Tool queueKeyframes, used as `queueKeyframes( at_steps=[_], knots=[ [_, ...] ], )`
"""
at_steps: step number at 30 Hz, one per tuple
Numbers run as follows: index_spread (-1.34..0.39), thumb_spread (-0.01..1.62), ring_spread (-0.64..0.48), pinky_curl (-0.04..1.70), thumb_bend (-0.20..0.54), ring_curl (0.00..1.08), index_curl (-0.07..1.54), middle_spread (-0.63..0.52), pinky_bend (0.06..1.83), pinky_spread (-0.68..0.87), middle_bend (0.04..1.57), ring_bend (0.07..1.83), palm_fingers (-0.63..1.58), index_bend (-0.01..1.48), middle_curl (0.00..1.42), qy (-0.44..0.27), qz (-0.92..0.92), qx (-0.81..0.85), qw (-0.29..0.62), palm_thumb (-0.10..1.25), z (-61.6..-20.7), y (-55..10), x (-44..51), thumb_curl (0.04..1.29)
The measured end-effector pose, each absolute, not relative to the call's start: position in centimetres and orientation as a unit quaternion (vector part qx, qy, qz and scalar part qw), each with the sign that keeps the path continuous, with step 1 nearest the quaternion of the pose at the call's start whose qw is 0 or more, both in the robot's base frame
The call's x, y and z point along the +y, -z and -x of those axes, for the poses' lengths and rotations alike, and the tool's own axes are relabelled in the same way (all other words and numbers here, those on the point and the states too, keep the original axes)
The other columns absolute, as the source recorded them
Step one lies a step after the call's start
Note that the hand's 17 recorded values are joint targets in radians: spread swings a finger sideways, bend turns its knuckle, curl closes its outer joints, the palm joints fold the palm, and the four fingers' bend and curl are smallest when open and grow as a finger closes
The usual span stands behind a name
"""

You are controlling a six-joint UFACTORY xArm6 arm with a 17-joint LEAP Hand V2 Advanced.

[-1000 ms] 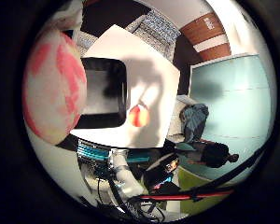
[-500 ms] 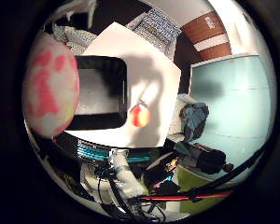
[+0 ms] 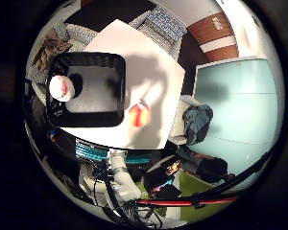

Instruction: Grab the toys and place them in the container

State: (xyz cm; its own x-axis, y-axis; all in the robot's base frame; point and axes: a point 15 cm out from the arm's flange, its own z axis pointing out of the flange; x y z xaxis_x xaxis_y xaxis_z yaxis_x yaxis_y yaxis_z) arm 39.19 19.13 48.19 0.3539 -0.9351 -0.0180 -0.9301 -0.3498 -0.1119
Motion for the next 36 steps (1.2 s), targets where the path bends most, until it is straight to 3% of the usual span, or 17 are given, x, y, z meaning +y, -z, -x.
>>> queueKeyframes(
  at_steps=[11, 23, 36],
  knots=[
    [-0.4, 1.08, 0.18, 0.38, -0.023, 0.24, 0.29, -0.03, 0.42, 0.48, 0.2, 0.35, 0.22, 0.16, 0.34, 0.019, 0.776, 0.63, 0.023, 0.53, -38.7, -45.9, 8.8, 0.3],
    [-0.37, 1.09, 0.18, 0.34, -0.022, 0.23, 0.27, 0.0, 0.46, 0.47, 0.2, 0.36, 0.2, 0.16, 0.33, -0.01, 0.716, 0.698, -0.01, 0.54, -36.2, -38.0, -3.9, 0.3],
    [-0.34, 1.1, 0.19, 0.31, -0.022, 0.24, 0.26, 0.02, 0.51, 0.46, 0.2, 0.38, 0.17, 0.15, 0.33, -0.047, 0.696, 0.716, -0.03, 0.55, -34.1, -27.6, -6.3, 0.3]
  ],
)
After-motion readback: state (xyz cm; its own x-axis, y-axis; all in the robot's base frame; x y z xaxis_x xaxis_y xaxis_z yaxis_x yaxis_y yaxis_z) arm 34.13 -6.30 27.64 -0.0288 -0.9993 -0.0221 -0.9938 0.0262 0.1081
